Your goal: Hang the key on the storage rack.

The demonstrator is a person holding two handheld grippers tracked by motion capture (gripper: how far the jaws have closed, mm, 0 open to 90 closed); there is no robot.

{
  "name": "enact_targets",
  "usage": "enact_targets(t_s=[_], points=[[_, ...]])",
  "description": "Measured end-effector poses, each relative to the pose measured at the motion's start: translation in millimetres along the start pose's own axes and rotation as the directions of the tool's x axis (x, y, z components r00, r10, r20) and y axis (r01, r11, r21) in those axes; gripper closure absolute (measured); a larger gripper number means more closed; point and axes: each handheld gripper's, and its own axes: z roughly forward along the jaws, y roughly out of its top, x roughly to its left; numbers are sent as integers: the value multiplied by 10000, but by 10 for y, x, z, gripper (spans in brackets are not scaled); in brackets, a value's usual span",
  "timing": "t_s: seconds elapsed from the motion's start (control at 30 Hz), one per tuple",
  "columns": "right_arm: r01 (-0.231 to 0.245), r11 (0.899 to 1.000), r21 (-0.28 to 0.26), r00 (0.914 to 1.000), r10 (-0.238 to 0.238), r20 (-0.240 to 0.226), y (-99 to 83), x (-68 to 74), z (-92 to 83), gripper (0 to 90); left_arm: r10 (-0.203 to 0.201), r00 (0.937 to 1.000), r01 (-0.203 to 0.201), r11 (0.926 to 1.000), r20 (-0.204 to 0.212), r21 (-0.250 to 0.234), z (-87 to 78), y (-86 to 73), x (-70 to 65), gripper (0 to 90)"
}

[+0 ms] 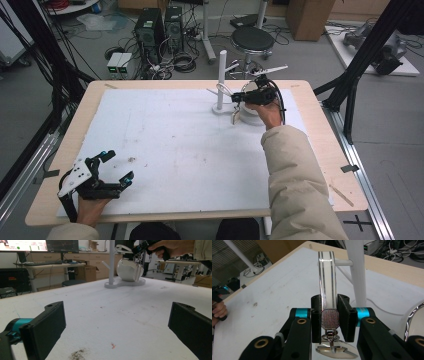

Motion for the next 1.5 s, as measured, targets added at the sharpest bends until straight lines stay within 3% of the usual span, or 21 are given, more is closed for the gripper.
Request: enact_targets(t_s=[0.5,0.73,0.77,0.83,0.9,0.93,0.97,1.07,1.17,1.3,1.37,1.43,1.5], points=[[-139,9999,62,9997,137,216,-37,-94,92,743,-41,10000,41,10000,-16,27,0,0,3,17],[-139,9994,329,9991,126,404,-44,-82,153,725,-32,10000,32,10000,-28,49,5,1,-1,17],[-79,9992,394,9988,60,482,-43,-78,163,707,-40,10000,40,10000,-26,39,4,0,0,17],[-62,9992,392,9986,41,535,-47,-73,184,579,-47,10000,47,10000,-40,69,2,2,3,17],[-101,9993,361,9986,82,530,-48,-74,187,571,-52,10000,52,10000,-38,58,0,1,6,17],[-176,9996,223,9996,171,229,-52,-73,180,550,-65,10000,65,10000,-35,39,-1,0,8,17],[-176,9996,223,9996,171,229,-52,-73,180,550,-151,9999,151,9999,-57,-32,0,-1,7,17],[-13,10000,2,10000,13,8,-60,-29,151,388,-224,9997,224,9997,-81,-43,-3,-1,15,17],[-158,9996,-254,9998,161,115,-73,19,83,191,-230,9997,230,9997,-88,-43,-4,0,18,17],[-44,9986,-528,9996,58,276,-114,104,-33,108,-287,9996,287,9996,-86,-20,-5,0,23,17],[400,9976,-566,9979,-370,528,-168,192,-174,10,-281,9996,281,9996,-86,-9,-4,1,25,18],[427,9971,-637,9976,-391,568,-185,213,-207,6,-337,9994,338,9994,-83,11,0,2,24,17],[686,9910,-1152,9969,-637,452,-260,278,-356,5,-354,9993,355,9994,-88,14,2,2,26,17]])
